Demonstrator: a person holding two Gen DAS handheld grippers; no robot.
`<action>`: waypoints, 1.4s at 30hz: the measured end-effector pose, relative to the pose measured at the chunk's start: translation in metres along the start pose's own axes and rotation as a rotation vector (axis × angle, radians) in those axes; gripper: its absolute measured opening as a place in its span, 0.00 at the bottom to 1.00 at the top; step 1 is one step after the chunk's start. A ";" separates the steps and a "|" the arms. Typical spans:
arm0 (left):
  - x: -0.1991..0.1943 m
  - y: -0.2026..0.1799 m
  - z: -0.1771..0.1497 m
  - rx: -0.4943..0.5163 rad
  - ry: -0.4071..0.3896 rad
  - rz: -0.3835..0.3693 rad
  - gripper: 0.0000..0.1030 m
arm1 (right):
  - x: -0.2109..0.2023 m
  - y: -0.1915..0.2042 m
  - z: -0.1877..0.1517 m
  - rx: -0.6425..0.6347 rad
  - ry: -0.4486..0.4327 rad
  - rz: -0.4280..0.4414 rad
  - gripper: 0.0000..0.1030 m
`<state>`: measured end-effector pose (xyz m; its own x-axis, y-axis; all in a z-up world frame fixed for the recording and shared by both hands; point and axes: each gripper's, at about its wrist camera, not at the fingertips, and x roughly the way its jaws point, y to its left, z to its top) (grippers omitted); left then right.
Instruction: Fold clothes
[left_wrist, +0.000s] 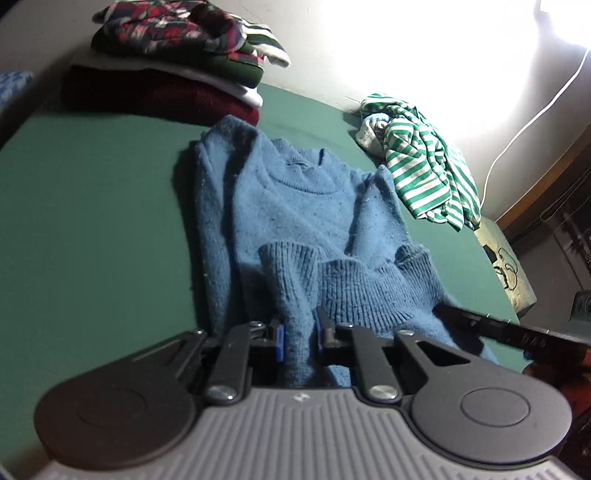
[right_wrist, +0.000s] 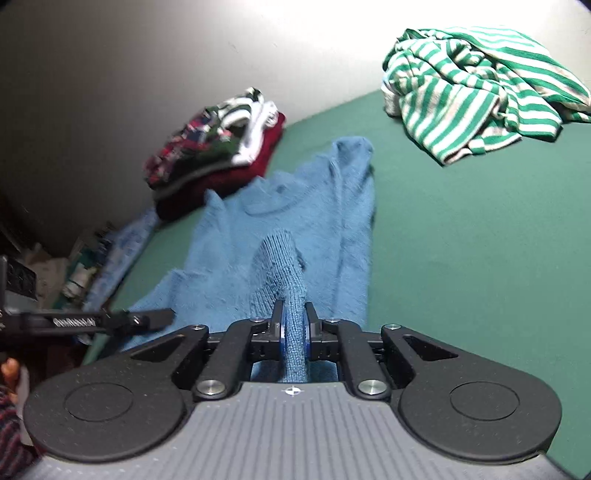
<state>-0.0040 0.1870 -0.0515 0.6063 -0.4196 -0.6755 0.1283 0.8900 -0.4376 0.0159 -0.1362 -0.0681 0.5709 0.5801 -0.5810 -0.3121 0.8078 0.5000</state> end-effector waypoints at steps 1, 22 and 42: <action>-0.001 0.001 0.000 -0.006 -0.001 -0.002 0.21 | 0.000 -0.001 -0.001 0.000 0.002 -0.008 0.08; -0.014 -0.060 0.006 0.247 -0.052 0.105 0.22 | 0.031 0.058 0.007 -0.470 0.018 -0.157 0.08; 0.014 -0.042 0.002 0.254 -0.063 0.194 0.33 | 0.014 0.033 0.022 -0.242 -0.028 -0.064 0.40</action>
<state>0.0005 0.1443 -0.0419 0.6854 -0.2329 -0.6900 0.1926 0.9717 -0.1366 0.0304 -0.1036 -0.0457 0.6148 0.5268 -0.5870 -0.4456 0.8461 0.2926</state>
